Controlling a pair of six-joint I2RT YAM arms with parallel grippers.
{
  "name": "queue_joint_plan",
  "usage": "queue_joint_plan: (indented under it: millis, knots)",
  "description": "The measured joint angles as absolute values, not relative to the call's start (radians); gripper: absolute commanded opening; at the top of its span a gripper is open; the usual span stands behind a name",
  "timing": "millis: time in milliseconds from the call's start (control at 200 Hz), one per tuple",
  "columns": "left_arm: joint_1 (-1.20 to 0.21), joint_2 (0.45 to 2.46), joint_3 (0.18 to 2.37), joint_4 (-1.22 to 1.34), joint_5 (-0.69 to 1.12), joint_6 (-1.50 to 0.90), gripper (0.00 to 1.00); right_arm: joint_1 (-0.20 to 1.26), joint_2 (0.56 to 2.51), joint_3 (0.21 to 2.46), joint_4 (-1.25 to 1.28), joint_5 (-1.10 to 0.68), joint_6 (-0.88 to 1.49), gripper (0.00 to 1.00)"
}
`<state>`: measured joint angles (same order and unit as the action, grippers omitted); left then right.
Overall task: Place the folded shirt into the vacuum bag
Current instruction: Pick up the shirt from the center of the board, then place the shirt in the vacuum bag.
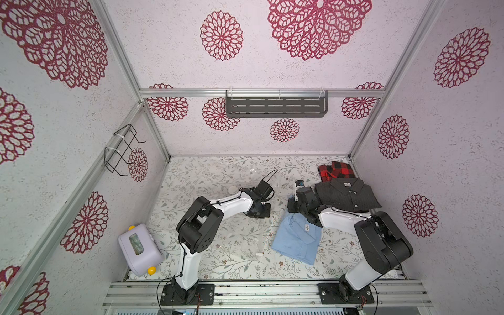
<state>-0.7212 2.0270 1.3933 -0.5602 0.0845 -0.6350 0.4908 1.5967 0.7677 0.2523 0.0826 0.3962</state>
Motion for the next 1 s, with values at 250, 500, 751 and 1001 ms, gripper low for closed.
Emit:
queue_joint_plan:
  millis: [250, 500, 751, 1001]
  knots:
    - [-0.726, 2.033, 1.4, -0.548, 0.099, -0.667, 0.0, 0.48, 1.583, 0.741, 0.388, -0.006, 0.474, 0.0]
    - [-0.735, 2.033, 1.4, -0.538, 0.1, -0.683, 0.0, 0.48, 1.635, 0.742, 0.525, -0.066, 0.567, 0.0]
    - [-0.737, 2.022, 1.4, -0.539, 0.1, -0.69, 0.0, 0.45, 1.797, 0.762, 0.61, -0.106, 0.629, 0.08]
    - [-0.739, 1.963, 1.412, -0.562, 0.092, -0.692, 0.0, 0.436, 1.823, 0.804, 0.616, -0.139, 0.623, 0.37]
